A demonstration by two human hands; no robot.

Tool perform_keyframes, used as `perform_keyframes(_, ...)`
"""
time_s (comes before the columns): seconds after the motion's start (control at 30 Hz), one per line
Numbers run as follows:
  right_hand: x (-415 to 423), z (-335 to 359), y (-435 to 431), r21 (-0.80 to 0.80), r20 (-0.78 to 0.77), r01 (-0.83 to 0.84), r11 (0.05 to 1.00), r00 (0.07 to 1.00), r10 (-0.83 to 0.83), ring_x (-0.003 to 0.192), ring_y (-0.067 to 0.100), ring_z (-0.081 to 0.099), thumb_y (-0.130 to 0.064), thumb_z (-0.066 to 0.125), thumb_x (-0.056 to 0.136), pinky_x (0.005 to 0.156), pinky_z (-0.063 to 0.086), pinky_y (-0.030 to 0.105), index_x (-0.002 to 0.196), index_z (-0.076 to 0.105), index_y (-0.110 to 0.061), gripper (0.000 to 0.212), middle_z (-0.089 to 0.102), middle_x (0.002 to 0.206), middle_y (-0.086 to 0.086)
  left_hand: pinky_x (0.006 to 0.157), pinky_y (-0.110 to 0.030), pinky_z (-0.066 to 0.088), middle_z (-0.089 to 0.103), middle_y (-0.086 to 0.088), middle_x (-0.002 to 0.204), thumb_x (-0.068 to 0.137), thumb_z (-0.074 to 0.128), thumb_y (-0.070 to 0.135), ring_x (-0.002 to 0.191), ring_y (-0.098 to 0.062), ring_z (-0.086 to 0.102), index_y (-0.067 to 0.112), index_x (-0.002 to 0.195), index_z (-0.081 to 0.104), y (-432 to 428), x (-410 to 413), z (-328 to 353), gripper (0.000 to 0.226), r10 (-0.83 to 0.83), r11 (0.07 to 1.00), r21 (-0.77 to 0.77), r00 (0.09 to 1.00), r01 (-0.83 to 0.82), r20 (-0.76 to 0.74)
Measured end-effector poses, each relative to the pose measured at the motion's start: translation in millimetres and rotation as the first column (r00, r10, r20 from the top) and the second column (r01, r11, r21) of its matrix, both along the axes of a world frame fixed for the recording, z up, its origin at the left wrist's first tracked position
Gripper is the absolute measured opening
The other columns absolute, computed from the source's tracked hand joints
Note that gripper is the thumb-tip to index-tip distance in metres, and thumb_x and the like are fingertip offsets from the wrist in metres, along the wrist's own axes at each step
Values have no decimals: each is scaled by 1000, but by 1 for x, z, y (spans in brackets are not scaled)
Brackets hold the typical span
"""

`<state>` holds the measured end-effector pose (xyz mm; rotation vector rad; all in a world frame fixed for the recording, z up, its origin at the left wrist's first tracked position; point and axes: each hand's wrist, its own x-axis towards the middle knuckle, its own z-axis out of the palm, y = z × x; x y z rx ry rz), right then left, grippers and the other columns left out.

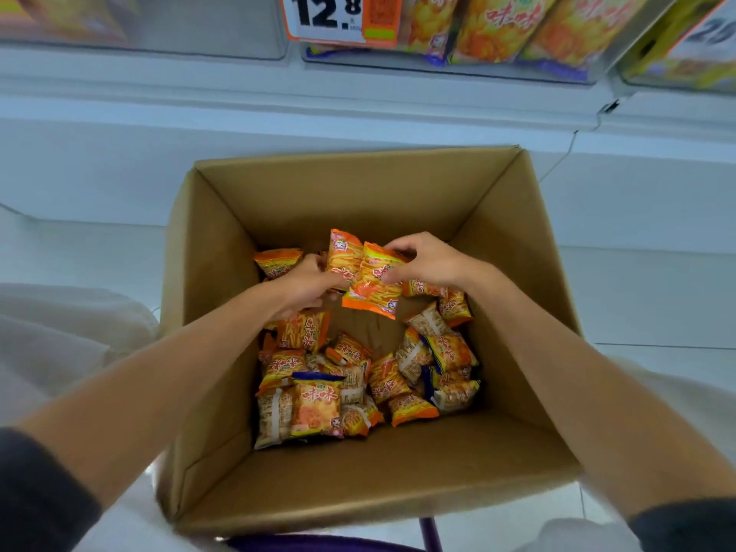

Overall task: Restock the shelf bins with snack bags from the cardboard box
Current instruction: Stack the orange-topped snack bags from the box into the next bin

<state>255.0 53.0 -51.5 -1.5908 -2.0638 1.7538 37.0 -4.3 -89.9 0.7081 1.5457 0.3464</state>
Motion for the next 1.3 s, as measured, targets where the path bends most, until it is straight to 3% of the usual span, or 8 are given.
perform_keyframes(0.17, 8, 29, -5, 103, -36, 11, 995, 999, -7, 97, 6, 64, -19, 78, 80, 90, 53, 29, 122, 63, -22, 45, 65, 112, -6, 81, -35, 51, 57, -2, 117, 82, 74, 33, 105, -20, 57, 19, 127, 54, 7, -13, 38, 51, -63, 962, 244, 968, 123, -242)
perform_keyframes(0.4, -21, 85, -8, 254, -19, -53, 966, 998, 60, 104, 11, 58, -27, 80, 79, 91, 50, 30, 123, 56, -31, 51, 56, 117, -8, 76, -32, 57, 72, -7, 109, 89, 67, 29, 96, -18, 68, 15, 118, 67, 5, -18, 85, 32, -46, 973, 227, 999, 39, 26)
perform_keyframes(0.53, -35, 122, -6, 312, -37, -78, 947, 995, 94, 107, 9, 56, -31, 78, 80, 76, 43, 8, 134, 52, -31, 59, 54, 121, -7, 88, -38, 51, 64, -7, 123, 93, 55, 45, 113, -25, 61, 20, 131, 57, 4, -35, 116, 46, -41, 986, 166, 979, 7, 200)
perform_keyframes(0.7, -62, 171, -3, 363, -95, -113, 925, 983, 157, 110, 15, 61, -25, 79, 80, 93, 52, 33, 132, 56, -26, 57, 57, 130, -1, 81, -29, 51, 66, -4, 114, 53, 82, 67, 100, -19, 62, 24, 121, 55, 4, -66, 173, 85, -134, 978, 198, 915, 61, 381)
perform_keyframes(0.83, -88, 210, -1, 456, -37, -189, 870, 972, 231, 137, 11, 37, -29, 77, 81, 108, 36, 29, 146, 39, -31, 75, 36, 152, -5, 83, -23, 44, 70, 7, 114, 42, 88, 64, 100, -7, 62, 24, 129, 55, 3, -84, 213, 102, -328, 905, 312, 941, 289, 83)
perform_keyframes(0.97, -121, 238, -1, 485, 132, -343, 805, 938, 320, 126, 10, 49, -24, 77, 82, 97, 39, 19, 143, 46, -24, 69, 48, 143, -7, 80, -21, 49, 69, 9, 107, 74, 82, 35, 102, -9, 64, 24, 126, 57, 6, -97, 249, 58, -303, 824, 418, 922, 381, -241)
perform_keyframes(1.07, -149, 260, 3, 547, 248, -424, 722, 906, 344, 123, 12, 50, -22, 79, 80, 92, 40, 19, 148, 37, -22, 80, 49, 141, -4, 76, -24, 49, 65, 4, 107, 75, 83, 28, 94, -14, 64, 23, 123, 52, 17, -115, 277, 57, -251, 738, 499, 871, 454, -421)
perform_keyframes(1.3, -203, 331, 49, 716, 357, -386, 582, 918, 171, 106, 28, 56, -28, 79, 78, 87, 47, 37, 140, 50, -17, 69, 49, 119, 10, 68, -26, 54, 66, -4, 86, 74, 79, 0, 68, -11, 64, 16, 126, 52, 75, -161, 336, 61, -89, 628, 721, 948, 292, -306)
